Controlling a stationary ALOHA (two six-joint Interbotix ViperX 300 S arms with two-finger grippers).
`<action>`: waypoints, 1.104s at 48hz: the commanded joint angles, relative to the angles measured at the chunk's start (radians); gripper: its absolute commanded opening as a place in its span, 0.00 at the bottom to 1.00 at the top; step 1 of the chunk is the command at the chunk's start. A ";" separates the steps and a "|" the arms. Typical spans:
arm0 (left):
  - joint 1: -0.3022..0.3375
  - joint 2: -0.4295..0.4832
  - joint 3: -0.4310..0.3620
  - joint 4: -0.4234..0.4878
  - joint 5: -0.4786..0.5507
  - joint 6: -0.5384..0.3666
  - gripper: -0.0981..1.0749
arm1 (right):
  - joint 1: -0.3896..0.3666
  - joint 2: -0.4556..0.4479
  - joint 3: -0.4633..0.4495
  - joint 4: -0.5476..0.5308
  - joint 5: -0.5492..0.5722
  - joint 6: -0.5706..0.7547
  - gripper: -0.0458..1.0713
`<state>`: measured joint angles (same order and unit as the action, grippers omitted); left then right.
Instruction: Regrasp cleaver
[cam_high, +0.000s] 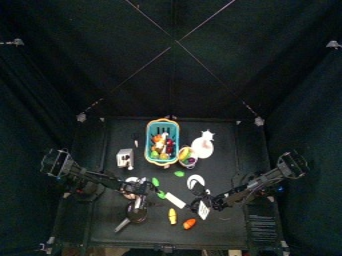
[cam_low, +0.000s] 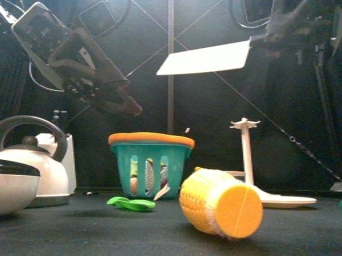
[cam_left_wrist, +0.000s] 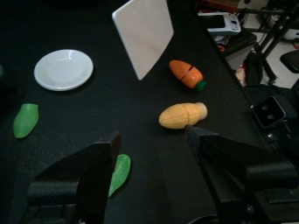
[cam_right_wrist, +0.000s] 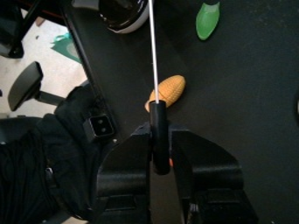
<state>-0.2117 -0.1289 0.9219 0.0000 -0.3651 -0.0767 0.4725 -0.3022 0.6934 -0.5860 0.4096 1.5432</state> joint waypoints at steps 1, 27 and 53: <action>0.006 -0.014 -0.011 0.002 -0.006 0.002 0.89 | 0.005 -0.026 -0.084 0.130 0.123 -0.158 0.40; -0.029 -0.054 0.015 0.000 -0.026 -0.002 0.89 | -0.106 0.095 -0.143 0.302 0.195 -0.824 0.40; -0.049 -0.021 -0.014 -0.031 -0.130 -0.011 0.88 | -0.095 0.158 -0.127 0.120 0.121 -0.822 0.40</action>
<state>-0.2592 -0.1549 0.9342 -0.0107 -0.4755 -0.0844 0.3835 -0.1411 0.5860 -0.4587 0.5369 0.7225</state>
